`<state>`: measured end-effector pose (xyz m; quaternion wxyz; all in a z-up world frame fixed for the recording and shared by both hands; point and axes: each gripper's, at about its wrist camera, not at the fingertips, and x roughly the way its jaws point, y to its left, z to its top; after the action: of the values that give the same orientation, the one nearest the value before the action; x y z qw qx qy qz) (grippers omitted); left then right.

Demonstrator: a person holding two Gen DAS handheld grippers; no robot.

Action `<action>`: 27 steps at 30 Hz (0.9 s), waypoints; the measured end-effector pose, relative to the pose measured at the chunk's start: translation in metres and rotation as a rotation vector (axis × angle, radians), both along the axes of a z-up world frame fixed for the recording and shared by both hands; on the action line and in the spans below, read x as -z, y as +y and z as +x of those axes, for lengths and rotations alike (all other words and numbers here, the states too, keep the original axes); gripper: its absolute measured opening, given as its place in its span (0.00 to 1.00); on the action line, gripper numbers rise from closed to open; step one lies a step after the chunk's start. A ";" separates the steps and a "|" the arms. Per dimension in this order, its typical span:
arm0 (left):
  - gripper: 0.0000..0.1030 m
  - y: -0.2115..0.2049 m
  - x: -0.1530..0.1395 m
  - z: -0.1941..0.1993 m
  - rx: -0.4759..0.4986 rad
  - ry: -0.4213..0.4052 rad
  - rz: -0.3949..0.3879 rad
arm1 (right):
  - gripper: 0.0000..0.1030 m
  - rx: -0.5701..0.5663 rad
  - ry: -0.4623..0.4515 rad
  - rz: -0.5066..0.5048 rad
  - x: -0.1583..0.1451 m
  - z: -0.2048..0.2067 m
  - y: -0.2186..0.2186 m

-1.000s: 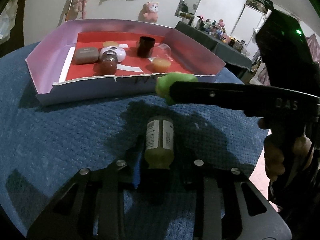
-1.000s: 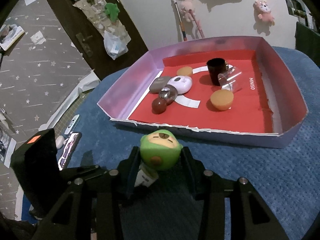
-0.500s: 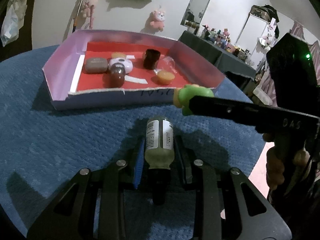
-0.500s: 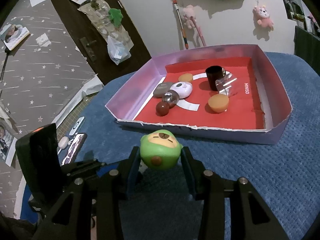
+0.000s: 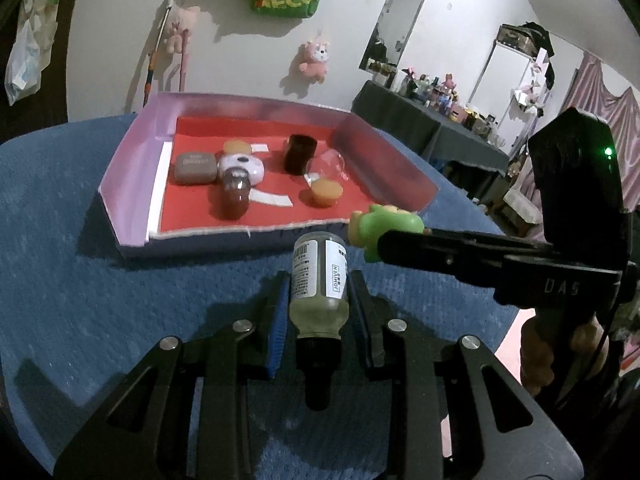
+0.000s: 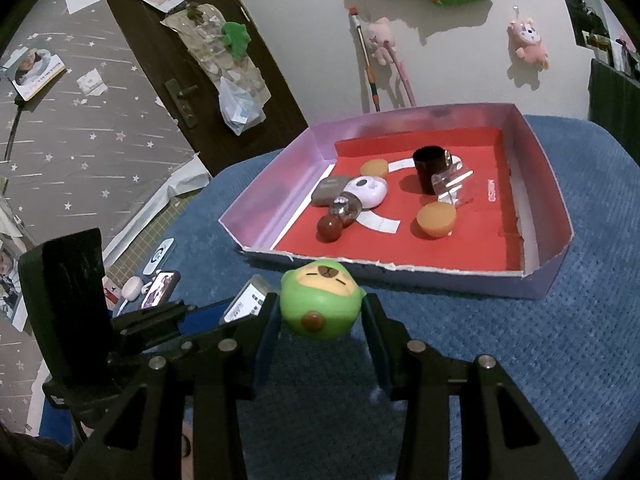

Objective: Organize rigid objects
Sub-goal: 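Carry the dropper bottle and green figure with both grippers into the box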

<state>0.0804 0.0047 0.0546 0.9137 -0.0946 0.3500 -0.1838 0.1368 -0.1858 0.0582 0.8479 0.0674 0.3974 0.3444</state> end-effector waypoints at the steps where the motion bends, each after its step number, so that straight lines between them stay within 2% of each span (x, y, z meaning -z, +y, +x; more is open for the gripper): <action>1: 0.26 0.000 -0.003 0.002 -0.002 -0.006 0.001 | 0.43 0.000 -0.003 0.001 -0.002 0.001 0.000; 14: 0.26 -0.004 -0.023 0.045 0.003 -0.014 0.006 | 0.43 0.024 0.002 -0.026 -0.012 0.035 -0.006; 27: 0.26 -0.002 0.005 0.107 0.022 0.117 0.006 | 0.43 0.026 0.075 -0.106 0.014 0.086 0.008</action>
<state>0.1875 0.0028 0.0494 0.8898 -0.0986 0.4045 -0.1870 0.2228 -0.1776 0.0444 0.8392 0.0403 0.4456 0.3091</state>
